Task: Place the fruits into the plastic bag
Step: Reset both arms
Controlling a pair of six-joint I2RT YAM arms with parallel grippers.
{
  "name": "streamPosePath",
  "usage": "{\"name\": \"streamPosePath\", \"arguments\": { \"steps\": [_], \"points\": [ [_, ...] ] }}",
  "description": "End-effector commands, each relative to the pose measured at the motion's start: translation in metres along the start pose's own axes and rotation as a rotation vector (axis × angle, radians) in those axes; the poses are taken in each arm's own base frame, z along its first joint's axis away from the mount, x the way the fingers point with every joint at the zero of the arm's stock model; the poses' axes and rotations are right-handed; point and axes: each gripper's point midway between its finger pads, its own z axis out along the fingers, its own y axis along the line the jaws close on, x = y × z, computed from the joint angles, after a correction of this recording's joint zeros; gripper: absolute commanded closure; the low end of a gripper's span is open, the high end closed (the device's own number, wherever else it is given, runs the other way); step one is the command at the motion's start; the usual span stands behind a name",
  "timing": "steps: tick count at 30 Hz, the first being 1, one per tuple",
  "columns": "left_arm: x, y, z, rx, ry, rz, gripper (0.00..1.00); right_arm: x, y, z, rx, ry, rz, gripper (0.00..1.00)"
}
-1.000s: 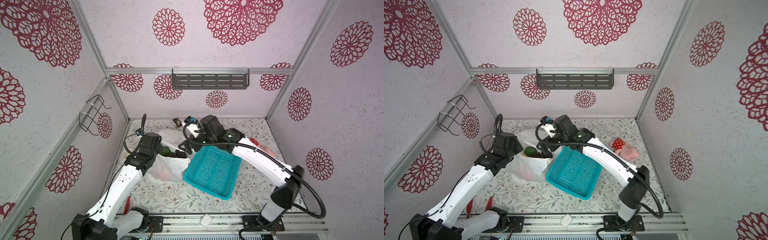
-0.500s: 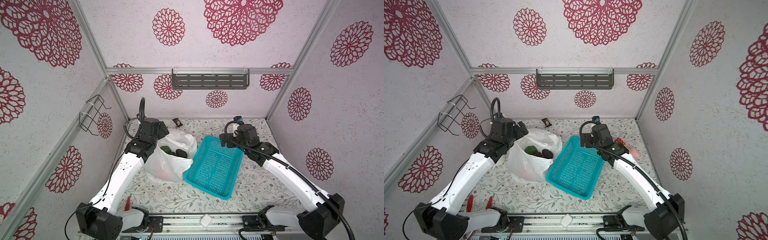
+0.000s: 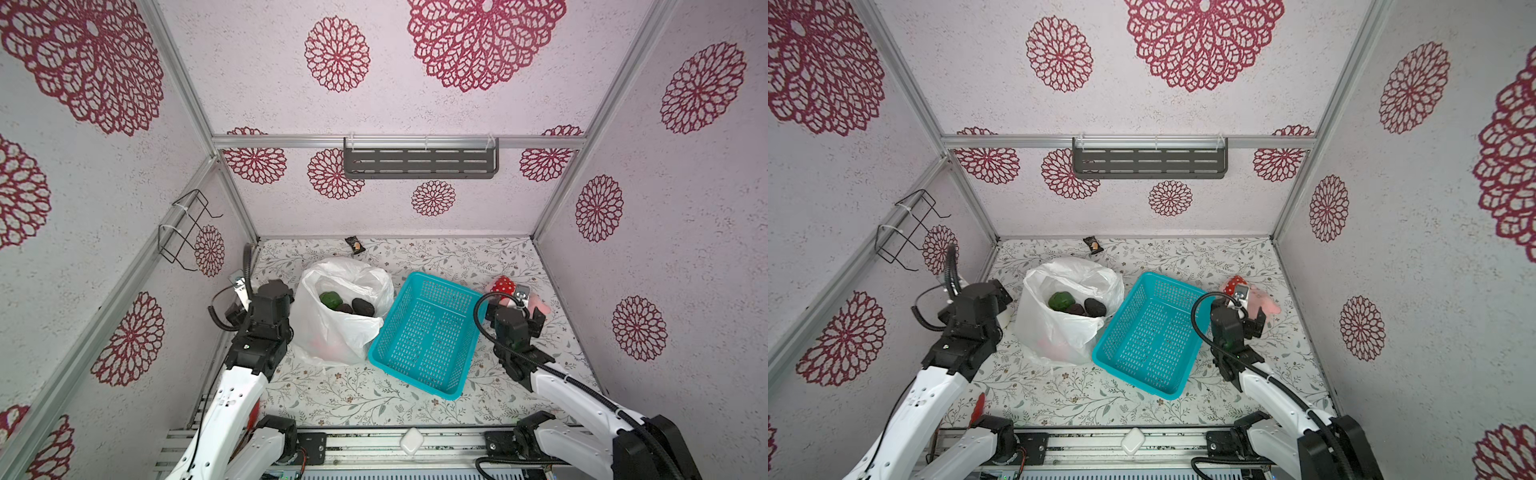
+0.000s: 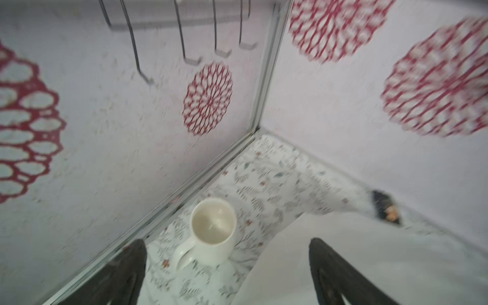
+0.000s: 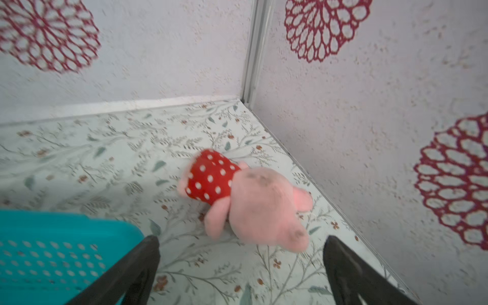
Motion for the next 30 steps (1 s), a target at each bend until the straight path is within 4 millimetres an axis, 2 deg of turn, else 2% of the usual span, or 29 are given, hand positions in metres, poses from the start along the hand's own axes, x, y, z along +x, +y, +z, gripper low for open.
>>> {"name": "streamPosePath", "arguments": {
  "steps": [1,3,6,8,10,12,15,18,21,23,24,30],
  "points": [
    [0.001,0.024,0.008,-0.116,-0.094,-0.026,0.02,-0.034,-0.011,0.002,0.083,-0.173,0.109,0.01],
    [0.015,0.030,0.015,-0.145,-0.084,0.001,0.02,-0.019,-0.007,0.010,0.108,-0.145,0.023,0.01],
    [0.031,0.031,0.029,-0.154,-0.052,0.038,0.02,-0.007,0.001,0.018,0.091,-0.185,-0.042,0.01],
    [0.040,0.030,0.039,-0.156,-0.033,0.034,0.02,-0.012,0.006,0.020,0.089,-0.236,-0.082,0.01],
    [0.050,0.032,0.049,-0.171,-0.005,0.013,0.02,-0.007,0.013,0.032,0.076,-0.229,-0.093,0.01],
    [0.058,0.031,0.058,-0.169,0.003,-0.005,0.02,-0.008,0.008,0.037,0.103,-0.219,-0.074,0.01],
    [0.070,0.026,0.070,-0.152,-0.004,-0.019,0.02,-0.002,0.010,0.040,-0.026,-0.205,-0.032,0.01],
    [0.071,0.015,0.080,-0.122,-0.005,-0.006,0.02,0.002,0.012,0.047,-0.143,-0.183,0.016,0.02],
    [0.065,-0.001,0.089,-0.063,-0.033,0.030,0.02,0.017,0.016,0.065,-0.258,-0.112,0.065,0.01],
    [0.062,-0.010,0.095,-0.034,-0.044,0.055,0.02,0.022,0.010,0.074,-0.241,-0.057,0.093,0.01],
    [0.062,-0.015,0.099,-0.011,-0.042,0.061,0.02,0.015,0.008,0.072,-0.246,-0.110,0.105,0.01],
    [0.060,-0.041,0.117,0.118,-0.020,0.088,0.02,0.018,-0.002,0.070,-0.171,-0.099,0.112,0.01]
  ]
}}
